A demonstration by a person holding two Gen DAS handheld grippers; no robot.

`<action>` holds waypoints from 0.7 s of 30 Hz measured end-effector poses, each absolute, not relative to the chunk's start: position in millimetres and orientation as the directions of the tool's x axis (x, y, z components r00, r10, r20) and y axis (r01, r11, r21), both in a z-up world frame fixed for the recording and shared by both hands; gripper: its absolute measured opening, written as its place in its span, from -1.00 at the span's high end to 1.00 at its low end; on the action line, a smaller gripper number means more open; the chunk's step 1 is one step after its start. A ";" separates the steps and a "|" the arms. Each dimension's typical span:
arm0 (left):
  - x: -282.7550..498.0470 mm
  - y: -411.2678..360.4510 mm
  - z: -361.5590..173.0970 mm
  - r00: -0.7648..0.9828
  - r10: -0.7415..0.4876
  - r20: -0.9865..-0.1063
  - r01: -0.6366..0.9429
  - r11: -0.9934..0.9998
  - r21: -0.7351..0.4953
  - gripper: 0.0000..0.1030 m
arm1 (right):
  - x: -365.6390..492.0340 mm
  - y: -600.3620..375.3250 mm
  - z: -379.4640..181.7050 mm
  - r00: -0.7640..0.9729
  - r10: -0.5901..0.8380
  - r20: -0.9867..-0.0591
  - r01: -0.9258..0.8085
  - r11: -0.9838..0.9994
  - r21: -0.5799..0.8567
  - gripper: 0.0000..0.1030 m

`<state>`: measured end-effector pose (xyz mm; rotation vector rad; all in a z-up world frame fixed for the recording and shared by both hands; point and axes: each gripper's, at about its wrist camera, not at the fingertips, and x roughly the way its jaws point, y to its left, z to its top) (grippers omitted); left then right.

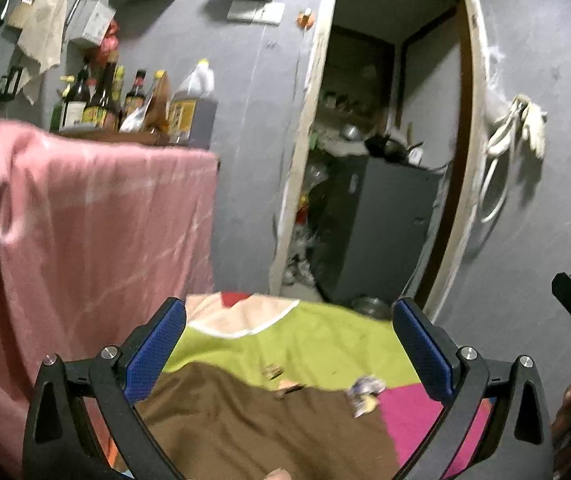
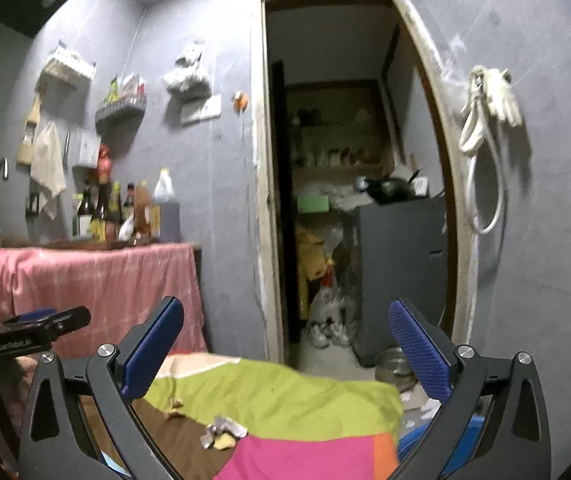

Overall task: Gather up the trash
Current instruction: 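Move both tools back from the bucket toward the blanket, then grasp the tan paper scrap with the left tool while the right tool grasps the crumpled white wrapper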

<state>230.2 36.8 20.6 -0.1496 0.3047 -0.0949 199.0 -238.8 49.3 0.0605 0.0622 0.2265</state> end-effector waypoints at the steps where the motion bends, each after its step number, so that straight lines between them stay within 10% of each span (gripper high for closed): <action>1: 233.2 38.9 14.7 0.946 -0.113 -0.305 0.066 0.985 -0.160 -0.97 | 204.2 -237.2 43.6 0.969 0.236 -0.074 -0.231 0.971 0.068 -1.00; 10: 262.6 52.5 -30.6 0.898 -0.115 -0.424 0.047 0.985 -0.167 -0.96 | 248.3 -228.4 2.8 0.929 0.290 -0.231 -0.272 0.957 0.103 -1.00; 16: 281.6 57.2 -50.7 0.849 -0.148 -0.506 0.066 0.982 -0.176 -0.94 | 277.8 -213.7 -18.3 0.866 0.356 -0.351 -0.339 0.934 0.110 -0.62; 21: 293.8 55.4 -66.2 0.797 -0.183 -0.576 0.092 0.979 -0.184 -0.41 | 300.2 -197.5 -36.3 0.791 0.402 -0.462 -0.397 0.911 0.113 -0.37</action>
